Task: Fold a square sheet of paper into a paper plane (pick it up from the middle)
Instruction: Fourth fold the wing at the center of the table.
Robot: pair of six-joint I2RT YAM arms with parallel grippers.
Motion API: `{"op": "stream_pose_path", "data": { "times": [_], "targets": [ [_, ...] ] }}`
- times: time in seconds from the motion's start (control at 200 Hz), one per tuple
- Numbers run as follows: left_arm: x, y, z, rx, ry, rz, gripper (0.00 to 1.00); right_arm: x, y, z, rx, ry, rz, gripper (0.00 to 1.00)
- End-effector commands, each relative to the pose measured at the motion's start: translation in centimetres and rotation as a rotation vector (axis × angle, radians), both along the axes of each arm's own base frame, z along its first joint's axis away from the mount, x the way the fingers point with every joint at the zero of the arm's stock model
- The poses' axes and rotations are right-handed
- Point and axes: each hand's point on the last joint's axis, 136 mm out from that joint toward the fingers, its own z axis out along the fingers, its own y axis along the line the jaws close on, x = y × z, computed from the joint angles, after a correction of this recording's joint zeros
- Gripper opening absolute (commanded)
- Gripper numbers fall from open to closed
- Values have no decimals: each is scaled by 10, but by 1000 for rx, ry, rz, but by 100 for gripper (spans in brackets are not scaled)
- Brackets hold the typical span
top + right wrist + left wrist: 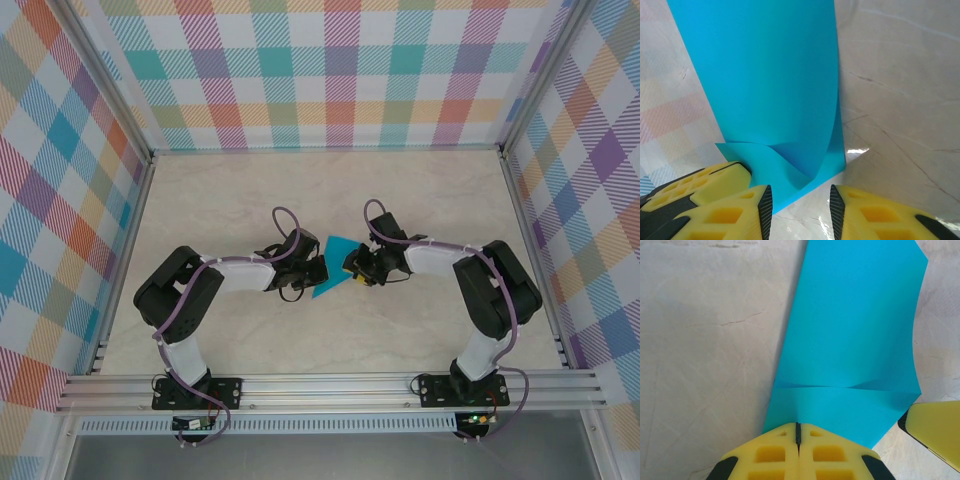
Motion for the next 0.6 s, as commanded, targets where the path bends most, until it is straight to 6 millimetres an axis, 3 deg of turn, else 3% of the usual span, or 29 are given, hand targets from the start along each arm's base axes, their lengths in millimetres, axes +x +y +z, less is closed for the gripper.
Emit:
{"op": "stream_pose_path", "data": {
  "times": [0.0,0.215,0.595],
  "targets": [
    [-1,13,-11,54,24,24,0,10,13,9,52,-12,8,36],
    [1,14,-5,53,11,23,0,13,21,12,98,-7,9,31],
    [3,12,17,42,-38,-8,6,11,29,2,139,65,-13,19]
  ]
}}
